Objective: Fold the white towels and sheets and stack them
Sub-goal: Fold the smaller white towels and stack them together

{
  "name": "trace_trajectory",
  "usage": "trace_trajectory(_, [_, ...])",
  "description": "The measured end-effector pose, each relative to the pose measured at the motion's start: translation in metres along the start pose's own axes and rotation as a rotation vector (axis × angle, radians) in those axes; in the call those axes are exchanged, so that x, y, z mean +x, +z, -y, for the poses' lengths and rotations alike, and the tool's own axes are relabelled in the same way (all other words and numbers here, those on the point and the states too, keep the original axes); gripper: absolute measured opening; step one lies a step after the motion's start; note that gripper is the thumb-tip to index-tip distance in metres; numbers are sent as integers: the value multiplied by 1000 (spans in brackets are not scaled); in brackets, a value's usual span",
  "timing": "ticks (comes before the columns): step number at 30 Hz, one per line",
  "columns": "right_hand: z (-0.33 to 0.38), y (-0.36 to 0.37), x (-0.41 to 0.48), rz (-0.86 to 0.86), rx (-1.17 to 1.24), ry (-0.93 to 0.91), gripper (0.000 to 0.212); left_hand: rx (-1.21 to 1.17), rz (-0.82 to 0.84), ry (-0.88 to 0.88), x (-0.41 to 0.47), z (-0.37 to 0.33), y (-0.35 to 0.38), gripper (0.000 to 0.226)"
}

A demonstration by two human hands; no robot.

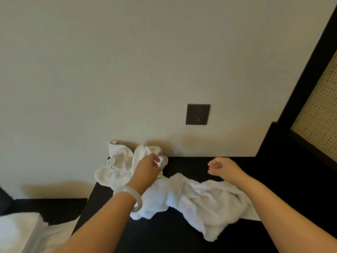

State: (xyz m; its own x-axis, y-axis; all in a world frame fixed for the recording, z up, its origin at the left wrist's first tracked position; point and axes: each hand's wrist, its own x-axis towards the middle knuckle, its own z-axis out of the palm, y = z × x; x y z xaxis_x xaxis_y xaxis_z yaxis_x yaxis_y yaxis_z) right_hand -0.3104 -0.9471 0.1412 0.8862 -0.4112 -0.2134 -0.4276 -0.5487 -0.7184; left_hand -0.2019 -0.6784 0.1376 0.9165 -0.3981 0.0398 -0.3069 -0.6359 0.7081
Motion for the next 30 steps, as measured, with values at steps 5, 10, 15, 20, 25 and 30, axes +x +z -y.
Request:
trace_trajectory(5, [-68,5,-12,-3,-210,131,49,107,63,-22,-43,36,25,37])
trace_trajectory(10, [-99,3,-20,-38,-481,112,39,392,217,61,-60,47,49,75])
trace_trajectory(15, [-100,-16,-26,-252,-426,230,12,130,55,-42,-49,24,40,23])
trace_trajectory(20, [-53,-53,-22,-292,229,61,36,-420,86,-55,-22,-19,5,23])
trace_trajectory(25, [-18,-9,-26,-211,337,33,30,-13,29,-141,-25,-3,21,16])
trace_trajectory(30, [-41,65,-33,44,291,216,12,-59,-128,-69,-66,15,56,13])
